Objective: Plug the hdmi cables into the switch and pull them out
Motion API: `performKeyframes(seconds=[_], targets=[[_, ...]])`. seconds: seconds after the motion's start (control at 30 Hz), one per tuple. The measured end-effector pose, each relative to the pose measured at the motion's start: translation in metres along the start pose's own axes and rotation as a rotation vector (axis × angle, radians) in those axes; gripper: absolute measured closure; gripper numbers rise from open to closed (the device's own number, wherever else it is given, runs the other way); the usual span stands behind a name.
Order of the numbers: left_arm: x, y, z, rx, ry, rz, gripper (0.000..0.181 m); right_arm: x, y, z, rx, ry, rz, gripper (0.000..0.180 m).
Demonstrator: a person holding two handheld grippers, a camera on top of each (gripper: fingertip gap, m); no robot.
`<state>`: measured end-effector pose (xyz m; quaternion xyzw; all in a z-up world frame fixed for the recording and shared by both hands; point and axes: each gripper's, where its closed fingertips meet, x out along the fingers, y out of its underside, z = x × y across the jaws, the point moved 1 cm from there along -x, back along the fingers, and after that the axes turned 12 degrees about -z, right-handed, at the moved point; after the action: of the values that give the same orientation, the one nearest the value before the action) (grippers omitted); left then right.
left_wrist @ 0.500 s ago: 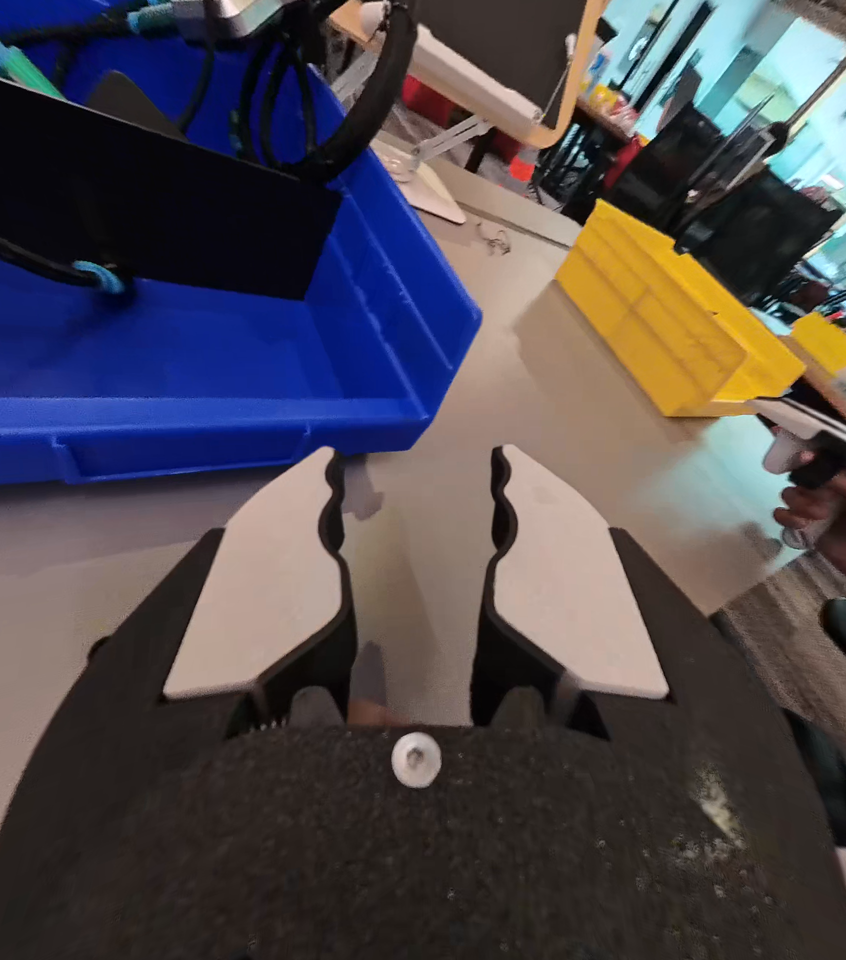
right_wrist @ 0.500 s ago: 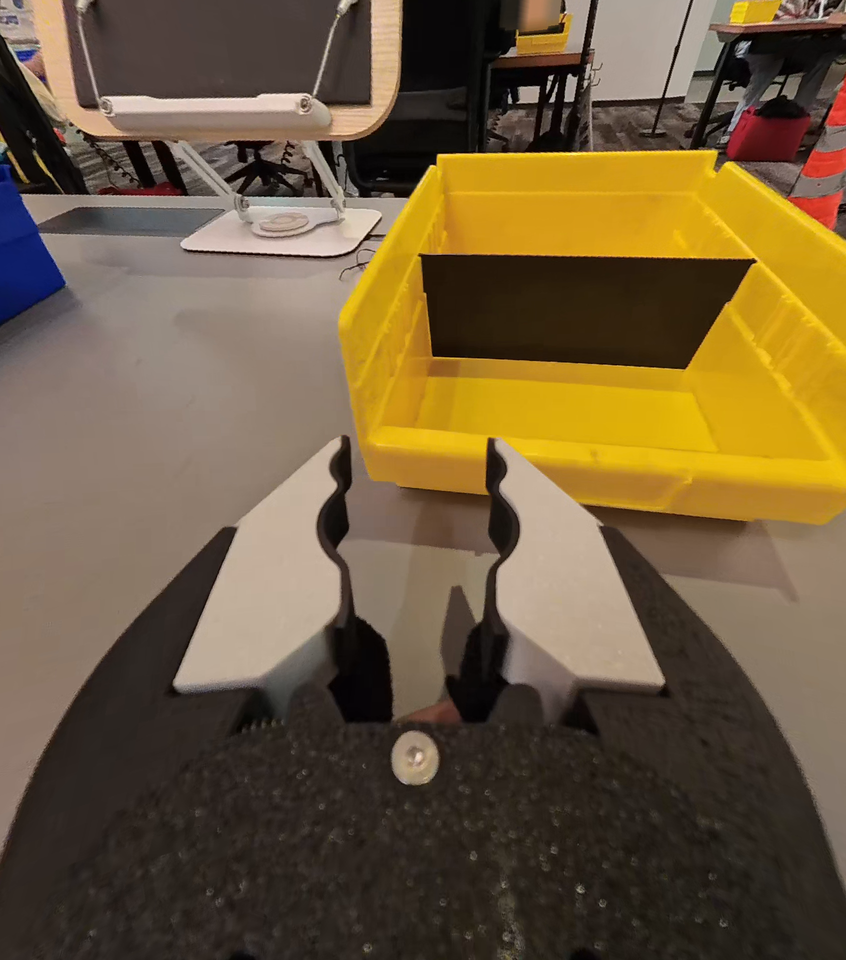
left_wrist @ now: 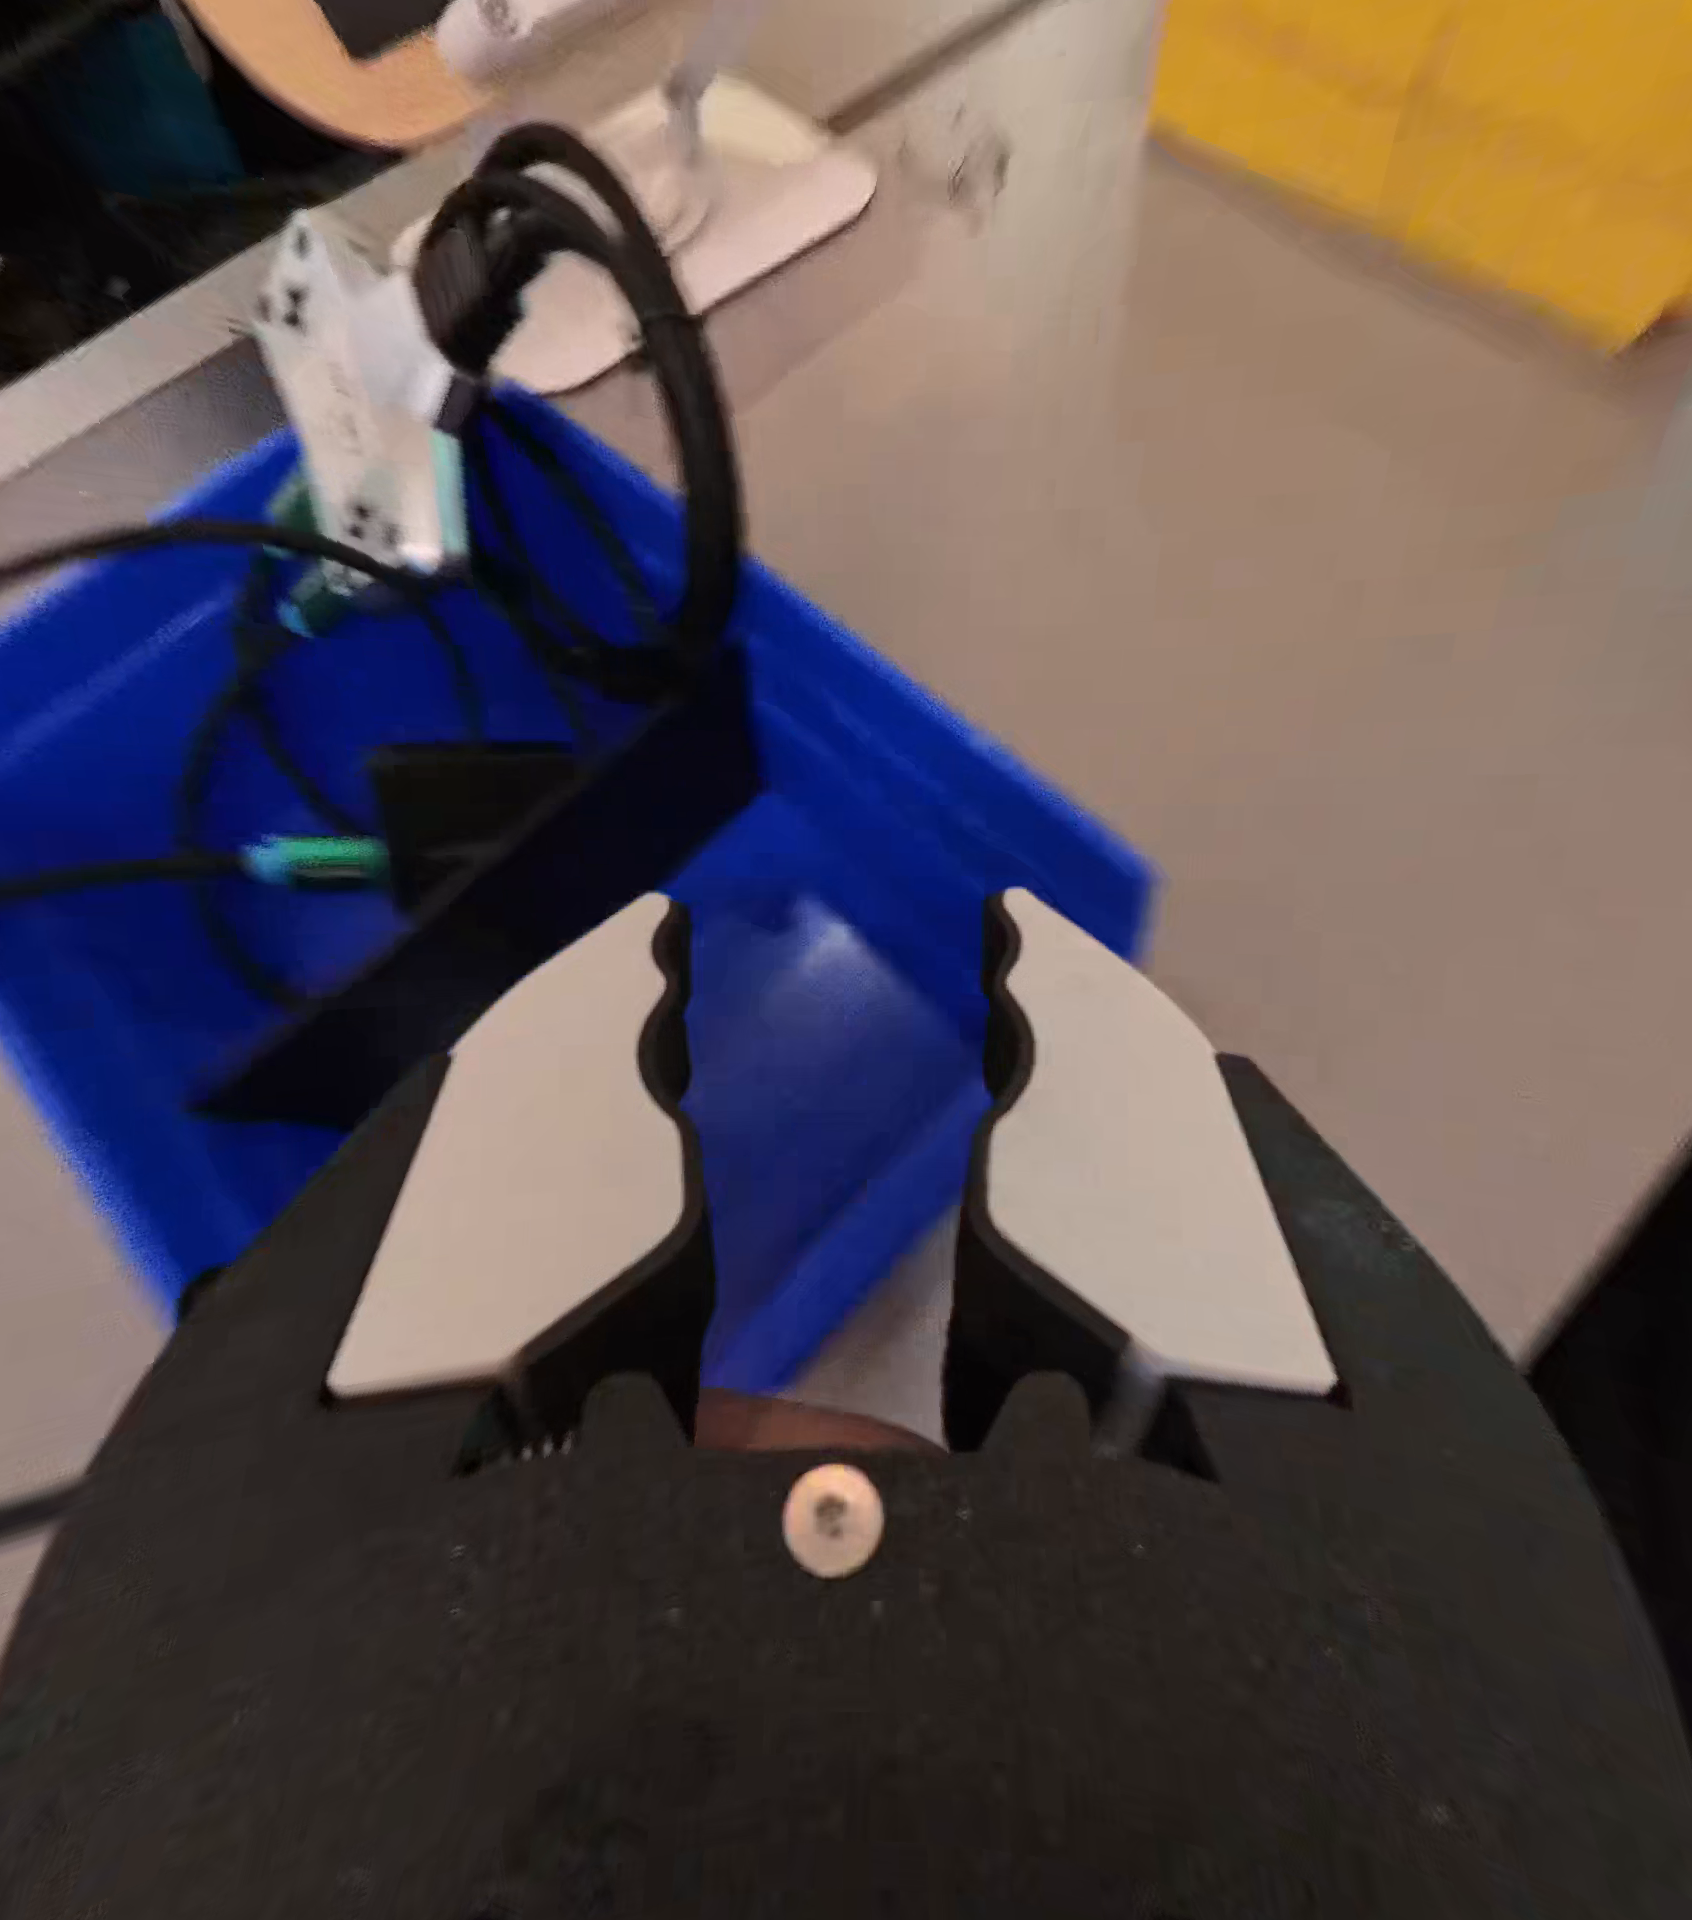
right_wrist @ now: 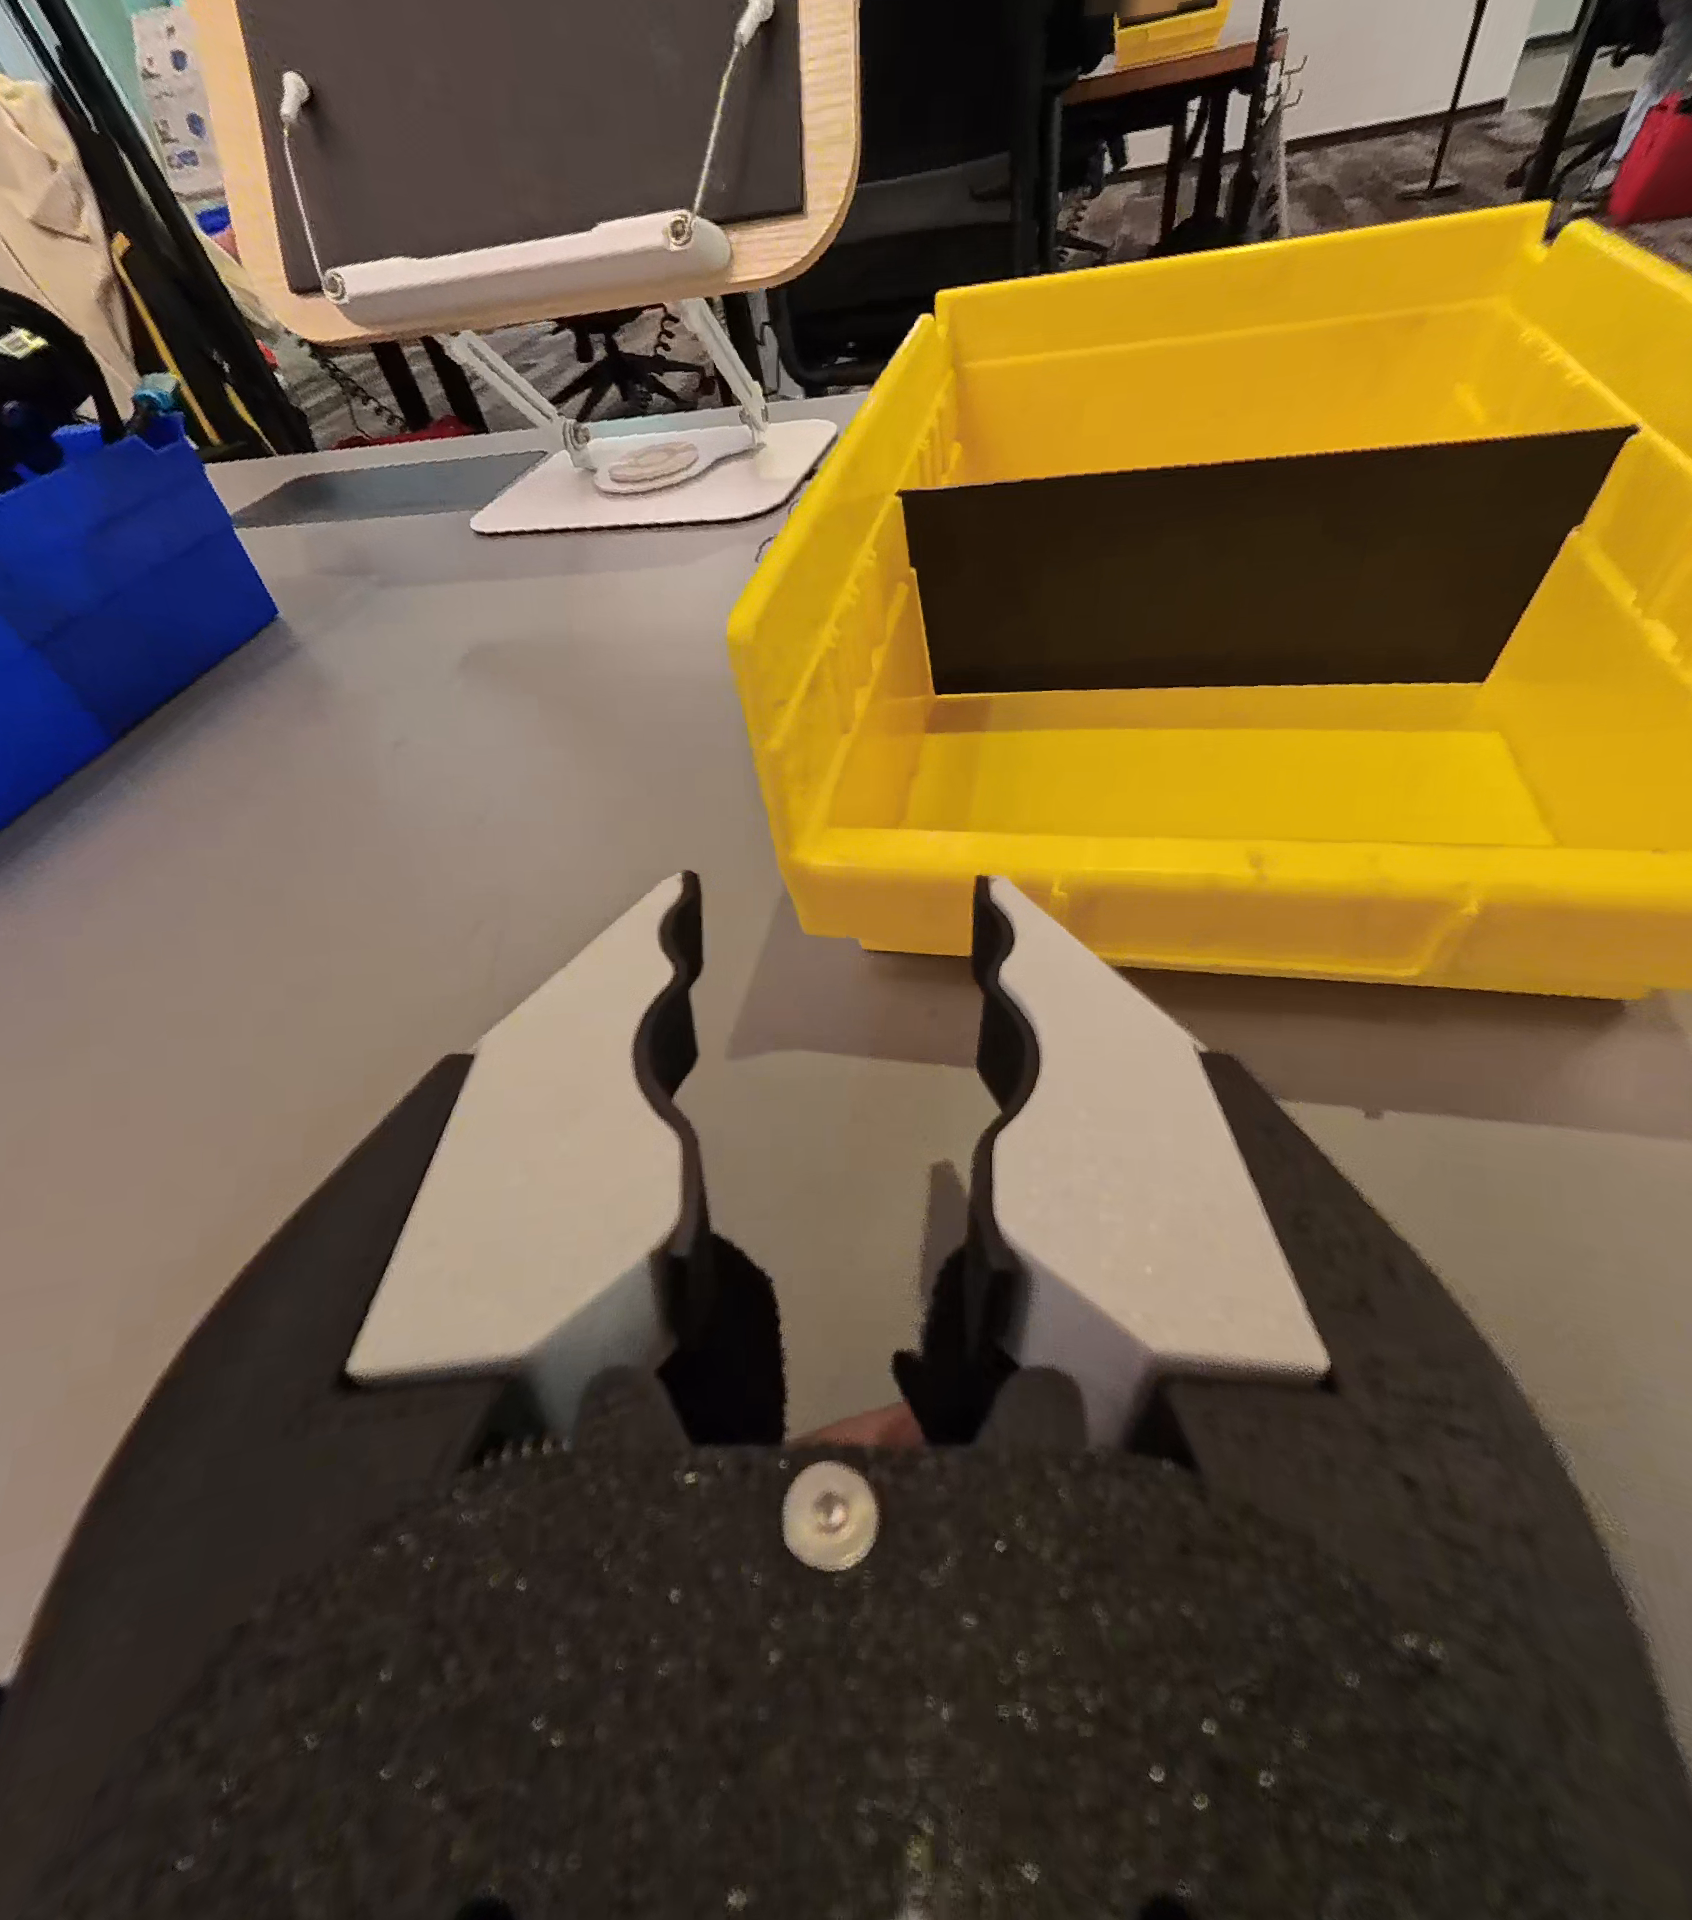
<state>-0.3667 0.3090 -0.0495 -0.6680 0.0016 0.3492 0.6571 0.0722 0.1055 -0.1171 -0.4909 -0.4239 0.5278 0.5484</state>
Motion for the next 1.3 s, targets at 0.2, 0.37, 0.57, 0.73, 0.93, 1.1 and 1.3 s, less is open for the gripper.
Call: performKeyframes(seconds=[0.2,0.37,0.57,0.73,0.93,1.1,1.3], targets=[[0.058,0.009,0.097,0.432,0.098,0.418,0.127,0.001,0.0,0.009,0.032,-0.032,0.004,0.128],[0.097,0.017,0.117,0.528,0.3,0.535,0.126,-0.004,0.004,0.007,0.033,-0.03,0.024,0.128],[0.108,0.056,0.113,0.507,0.474,0.723,0.135,-0.006,0.009,0.01,0.106,-0.062,0.046,0.128],[0.101,0.05,0.122,0.591,0.44,0.725,0.159,0.001,0.009,0.011,0.154,-0.075,0.051,0.128],[0.046,-0.041,0.139,0.354,0.213,0.353,0.166,0.005,0.002,0.034,0.124,-0.156,0.016,0.128],[-0.026,-0.111,0.128,0.066,0.11,-0.019,0.166,0.005,0.007,0.066,-0.016,-0.239,0.03,0.126],[-0.095,-0.193,0.072,-0.376,0.247,-0.535,0.167,0.005,0.003,0.101,-0.1,-0.296,-0.001,0.126]])
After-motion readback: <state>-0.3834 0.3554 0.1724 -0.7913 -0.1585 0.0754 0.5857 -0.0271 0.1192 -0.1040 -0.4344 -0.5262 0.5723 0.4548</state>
